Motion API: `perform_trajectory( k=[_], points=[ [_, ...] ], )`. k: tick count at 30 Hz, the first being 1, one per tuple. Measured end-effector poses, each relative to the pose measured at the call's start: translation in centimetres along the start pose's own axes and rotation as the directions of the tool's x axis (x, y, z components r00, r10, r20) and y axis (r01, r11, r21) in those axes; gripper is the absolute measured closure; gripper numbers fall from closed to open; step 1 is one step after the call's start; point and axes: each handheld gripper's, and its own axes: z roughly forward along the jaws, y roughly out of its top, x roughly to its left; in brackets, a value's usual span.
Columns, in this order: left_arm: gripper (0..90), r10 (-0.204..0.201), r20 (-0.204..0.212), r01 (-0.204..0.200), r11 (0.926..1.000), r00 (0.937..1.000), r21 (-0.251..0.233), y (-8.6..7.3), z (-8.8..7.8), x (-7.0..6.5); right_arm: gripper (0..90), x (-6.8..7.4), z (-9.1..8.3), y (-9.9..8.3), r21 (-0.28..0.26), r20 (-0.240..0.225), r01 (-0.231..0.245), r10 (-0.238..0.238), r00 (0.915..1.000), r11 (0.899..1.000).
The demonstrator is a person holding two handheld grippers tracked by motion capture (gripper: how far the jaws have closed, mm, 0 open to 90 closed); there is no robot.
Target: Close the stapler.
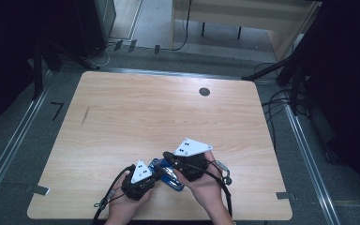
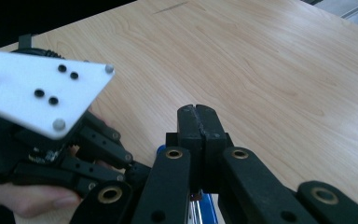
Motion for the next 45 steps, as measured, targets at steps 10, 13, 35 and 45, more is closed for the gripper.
perform_trajectory(
  k=[10,13,35,45],
  points=[
    [90.0,0.007,0.023,-0.007,1.0,0.9997,0.003,-0.1,-0.1,0.0,90.0,-0.5,-0.9,-3.1,0.006,0.007,-0.049,0.049,0.9988,0.999],
    [90.0,0.01,0.03,-0.01,0.9999,0.9995,0.005,-0.1,-0.1,0.0,90.0,-0.6,-1.1,-3.9,0.011,0.012,-0.056,0.056,0.9984,0.998],
    [90.0,0.036,0.026,-0.037,0.9992,0.999,0.017,-0.1,-0.1,-0.2,90.0,-0.1,-0.9,-8.1,0.024,0.062,-0.079,0.077,0.9951,0.997],
    [90.0,0.041,0.024,-0.042,0.9988,0.9989,0.025,-0.1,-0.1,-0.3,90.0,0.2,-0.8,-9.1,-0.023,0.076,-0.072,0.073,0.9944,0.997]
  ],
)
